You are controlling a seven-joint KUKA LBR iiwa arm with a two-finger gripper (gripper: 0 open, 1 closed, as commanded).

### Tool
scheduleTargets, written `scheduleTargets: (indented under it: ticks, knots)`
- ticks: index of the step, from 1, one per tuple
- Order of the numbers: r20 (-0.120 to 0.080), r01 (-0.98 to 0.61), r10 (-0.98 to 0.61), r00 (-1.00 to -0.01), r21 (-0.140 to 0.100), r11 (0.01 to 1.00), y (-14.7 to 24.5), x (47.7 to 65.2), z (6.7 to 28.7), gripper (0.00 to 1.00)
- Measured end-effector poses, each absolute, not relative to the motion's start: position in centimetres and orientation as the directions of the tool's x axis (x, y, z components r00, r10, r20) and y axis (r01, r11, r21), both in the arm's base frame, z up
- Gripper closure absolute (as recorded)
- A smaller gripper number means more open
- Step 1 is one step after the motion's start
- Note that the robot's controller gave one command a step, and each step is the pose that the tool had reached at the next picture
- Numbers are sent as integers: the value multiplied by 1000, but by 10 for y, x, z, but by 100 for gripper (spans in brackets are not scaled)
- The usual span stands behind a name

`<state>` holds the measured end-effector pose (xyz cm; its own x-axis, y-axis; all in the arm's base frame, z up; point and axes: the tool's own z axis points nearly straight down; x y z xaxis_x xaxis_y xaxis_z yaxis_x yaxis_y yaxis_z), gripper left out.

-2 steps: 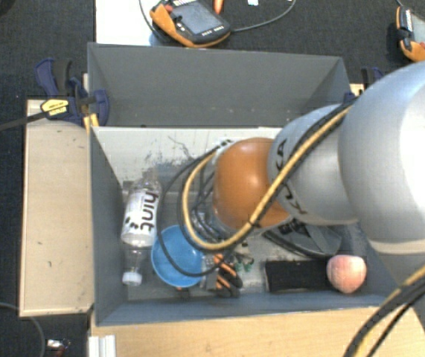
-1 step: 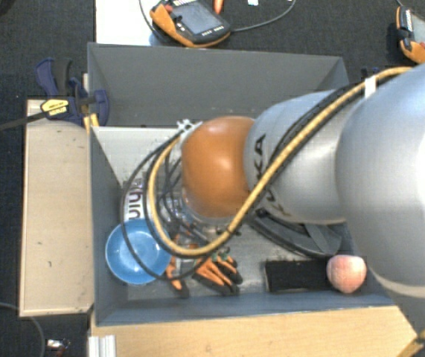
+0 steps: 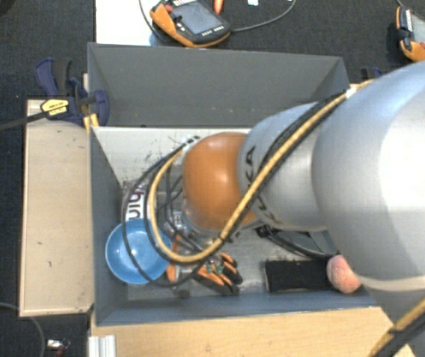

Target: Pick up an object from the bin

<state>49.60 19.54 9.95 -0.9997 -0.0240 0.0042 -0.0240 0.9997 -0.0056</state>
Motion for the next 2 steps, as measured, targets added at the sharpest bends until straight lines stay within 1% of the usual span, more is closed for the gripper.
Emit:
scheduleTargets:
  ticks: [1, 2]
  knots:
    - [-22, -39, -39, -999, 1, 999, 187, 485, 71, 0]
    - [-12, -40, -40, -999, -9, 999, 226, 499, 71, 100]
